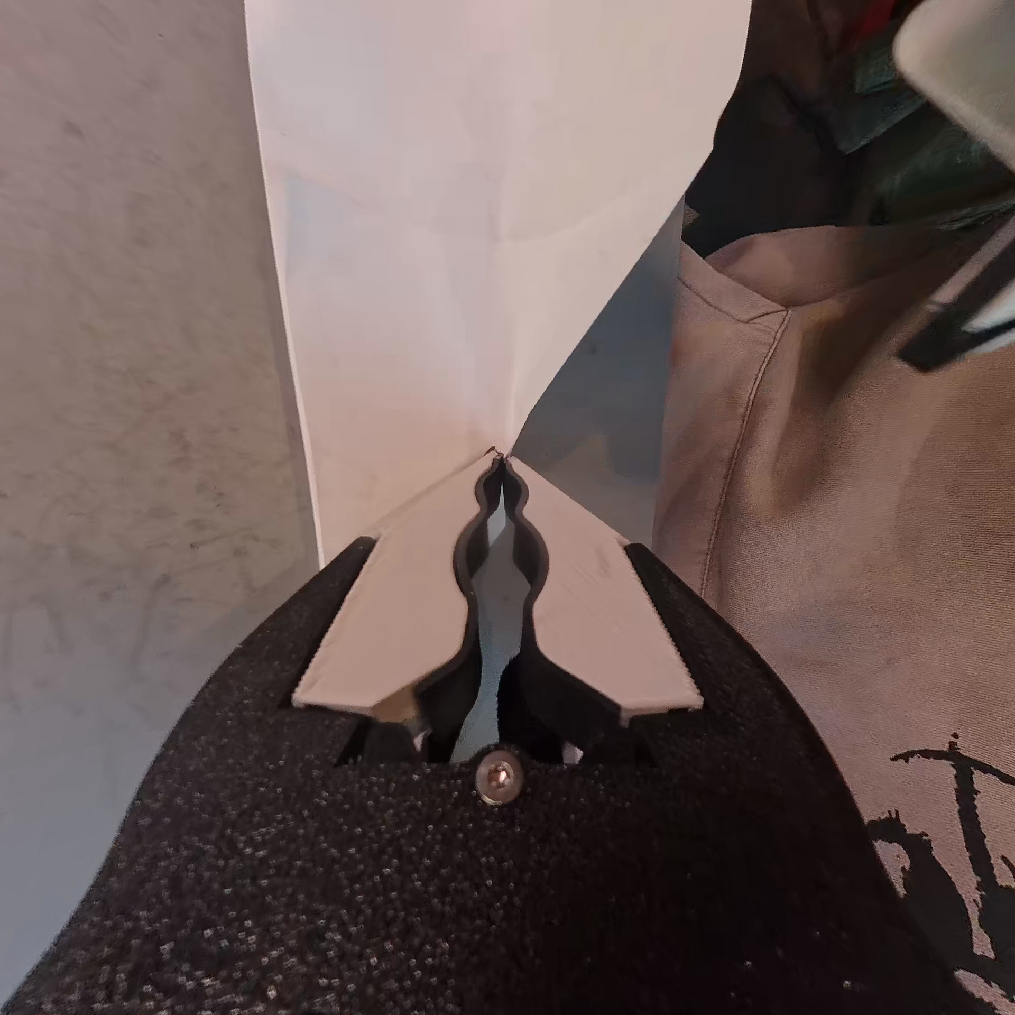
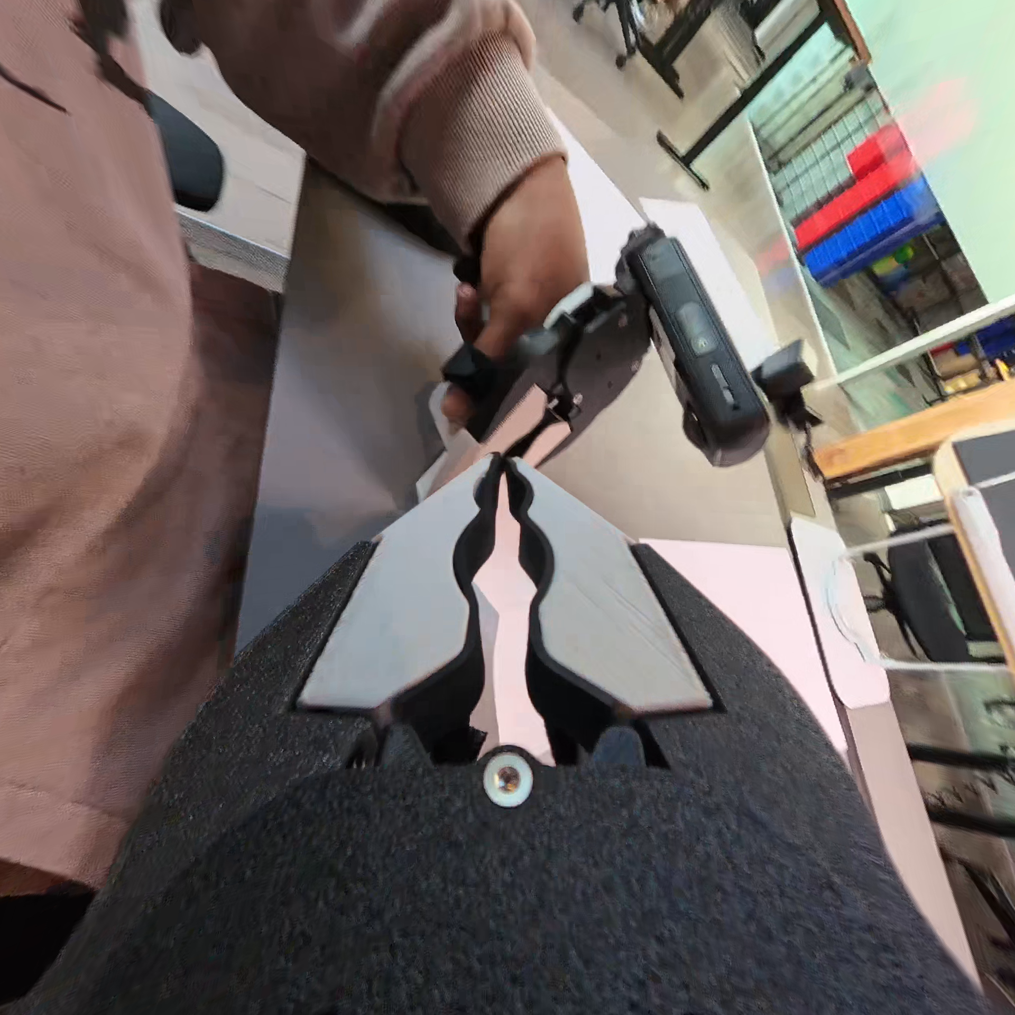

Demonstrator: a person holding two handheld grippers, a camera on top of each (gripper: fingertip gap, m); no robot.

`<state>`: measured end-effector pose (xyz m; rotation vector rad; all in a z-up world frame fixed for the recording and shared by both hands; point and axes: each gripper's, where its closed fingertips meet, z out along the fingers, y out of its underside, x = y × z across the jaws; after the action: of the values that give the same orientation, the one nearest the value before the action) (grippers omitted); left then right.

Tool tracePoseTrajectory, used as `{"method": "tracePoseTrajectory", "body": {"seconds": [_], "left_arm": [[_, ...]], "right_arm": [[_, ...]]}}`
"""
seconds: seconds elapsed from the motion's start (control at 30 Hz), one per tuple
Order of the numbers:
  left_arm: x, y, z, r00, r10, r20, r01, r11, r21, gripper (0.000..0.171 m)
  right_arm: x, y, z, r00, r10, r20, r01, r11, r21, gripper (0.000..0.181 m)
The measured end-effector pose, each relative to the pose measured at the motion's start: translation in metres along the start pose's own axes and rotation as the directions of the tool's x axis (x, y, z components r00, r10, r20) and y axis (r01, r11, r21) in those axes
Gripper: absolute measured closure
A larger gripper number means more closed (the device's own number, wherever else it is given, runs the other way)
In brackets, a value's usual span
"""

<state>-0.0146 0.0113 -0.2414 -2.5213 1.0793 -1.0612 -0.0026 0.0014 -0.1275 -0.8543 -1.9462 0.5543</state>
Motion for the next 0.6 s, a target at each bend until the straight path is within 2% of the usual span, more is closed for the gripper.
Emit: {"method": "tracePoseTrajectory", "body": {"seconds": [0.07, 0.1, 0.17, 0.23, 0.37, 0.6], "left_arm": [[0.000, 0.000, 0.000, 0.999, -0.018, -0.034, 0.018, 1.000, -0.001, 0.171], [0.001, 0.000, 0.000, 0.998, -0.026, -0.052, 0.026, 1.000, -0.004, 0.171], [0.001, 0.000, 0.000, 0.996, -0.038, -0.081, 0.037, 0.999, -0.014, 0.171], [0.002, 0.000, 0.000, 0.995, -0.039, -0.094, 0.035, 0.999, -0.036, 0.171], [0.002, 0.000, 0.000, 0.995, -0.031, -0.095, 0.023, 0.996, -0.084, 0.171], [0.002, 0.000, -0.001, 0.996, 0.000, -0.084, -0.007, 0.997, -0.083, 0.171]], "right_arm": [[-0.029, -0.006, -0.003, 0.990, 0.016, 0.137, -0.018, 1.000, 0.015, 0.181], [-0.040, 0.004, 0.002, 0.985, 0.037, 0.167, -0.029, 0.998, -0.051, 0.181], [-0.044, 0.042, 0.017, 0.993, 0.019, 0.118, 0.006, 0.977, -0.215, 0.181], [-0.037, 0.066, 0.027, 0.998, 0.026, 0.051, -0.010, 0.959, -0.282, 0.181], [-0.035, 0.091, 0.040, 0.988, 0.137, 0.064, -0.105, 0.925, -0.366, 0.181], [-0.040, 0.101, 0.046, 0.939, 0.328, 0.102, -0.256, 0.867, -0.428, 0.181]]}}
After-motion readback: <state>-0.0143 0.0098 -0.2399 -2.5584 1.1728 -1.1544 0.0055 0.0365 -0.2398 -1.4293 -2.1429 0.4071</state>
